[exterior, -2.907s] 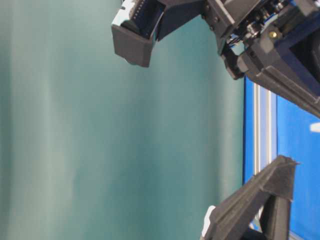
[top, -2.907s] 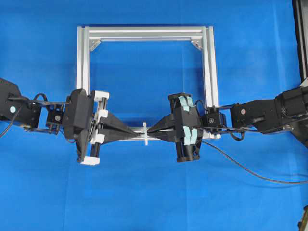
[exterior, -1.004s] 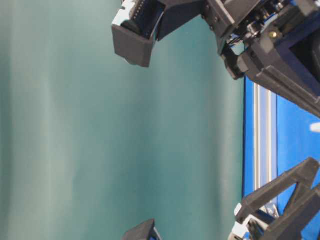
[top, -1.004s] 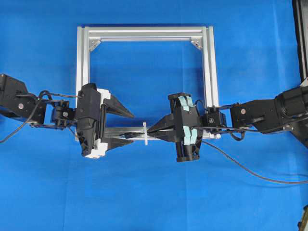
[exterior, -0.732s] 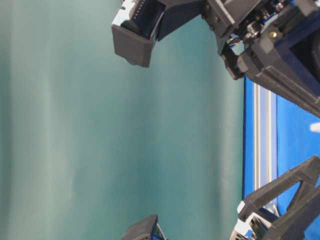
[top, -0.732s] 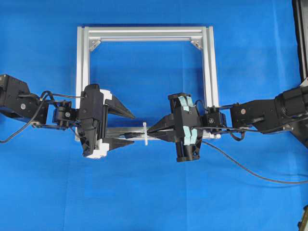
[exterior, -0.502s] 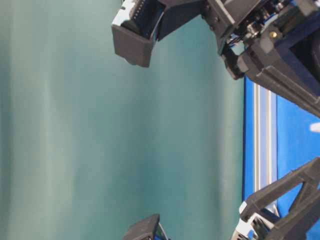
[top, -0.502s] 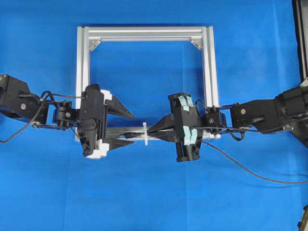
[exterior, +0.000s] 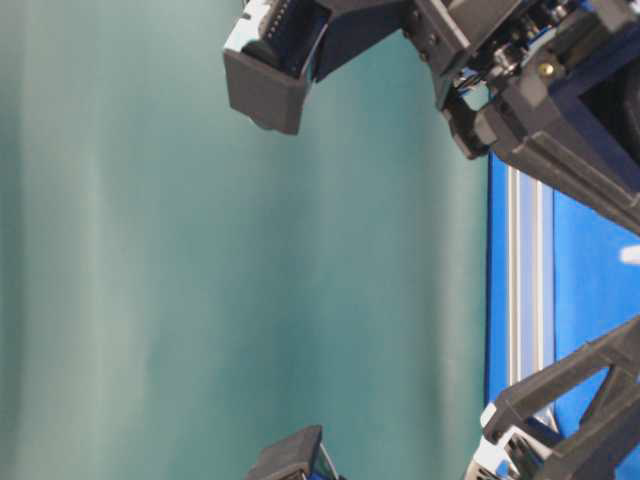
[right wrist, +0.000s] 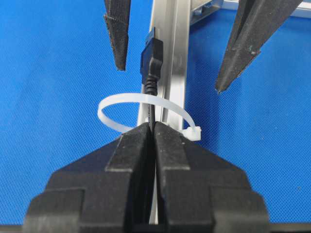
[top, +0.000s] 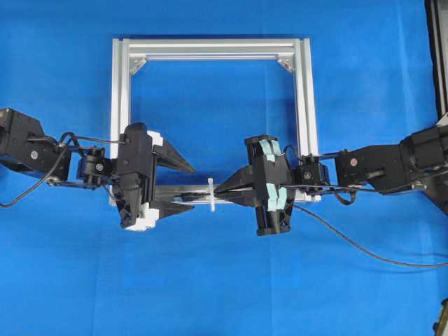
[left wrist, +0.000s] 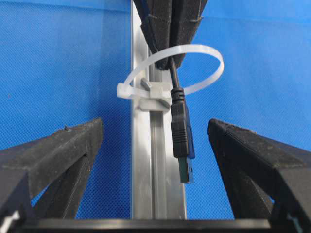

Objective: Insert the wire through the string loop located in the center.
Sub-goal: 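Position the left gripper around the plug on the loop's left side, then close the left gripper on the USB plug and open the right gripper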

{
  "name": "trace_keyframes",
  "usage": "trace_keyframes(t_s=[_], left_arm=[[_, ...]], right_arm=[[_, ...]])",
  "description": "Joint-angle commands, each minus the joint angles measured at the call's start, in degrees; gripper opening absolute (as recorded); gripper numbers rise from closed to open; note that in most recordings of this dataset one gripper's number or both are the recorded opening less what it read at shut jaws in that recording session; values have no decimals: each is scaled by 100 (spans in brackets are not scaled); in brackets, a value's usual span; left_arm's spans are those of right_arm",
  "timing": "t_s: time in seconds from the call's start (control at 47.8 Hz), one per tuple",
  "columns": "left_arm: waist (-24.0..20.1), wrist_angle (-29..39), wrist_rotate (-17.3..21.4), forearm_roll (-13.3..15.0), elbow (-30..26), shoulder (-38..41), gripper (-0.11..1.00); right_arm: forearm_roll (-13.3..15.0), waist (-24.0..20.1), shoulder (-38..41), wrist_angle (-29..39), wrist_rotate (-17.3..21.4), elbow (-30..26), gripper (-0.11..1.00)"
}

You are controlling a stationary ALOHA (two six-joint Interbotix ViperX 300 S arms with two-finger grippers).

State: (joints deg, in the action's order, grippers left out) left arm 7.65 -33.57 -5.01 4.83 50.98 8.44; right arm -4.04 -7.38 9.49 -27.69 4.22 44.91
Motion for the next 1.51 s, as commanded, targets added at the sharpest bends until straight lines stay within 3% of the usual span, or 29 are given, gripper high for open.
trace_keyframes(t_s=[0.0,1.088,1.171,1.401,1.485], left_arm=[[-9,-26,-9,9,-97,-70,90],[9,44,-26,9,-123,-70,88],[9,176,-62,9,-158,-70,75],[9,185,-70,0,-176,-53,10],[9,185,-70,0,-185,-53,8]], right_arm=[[-9,0,-70,-18,0,-79,-3],[0,0,-79,-18,0,-79,-3],[0,0,-79,-18,0,-79,-3],[0,0,-70,-18,0,-88,-3],[0,0,-79,-18,0,-88,-3]])
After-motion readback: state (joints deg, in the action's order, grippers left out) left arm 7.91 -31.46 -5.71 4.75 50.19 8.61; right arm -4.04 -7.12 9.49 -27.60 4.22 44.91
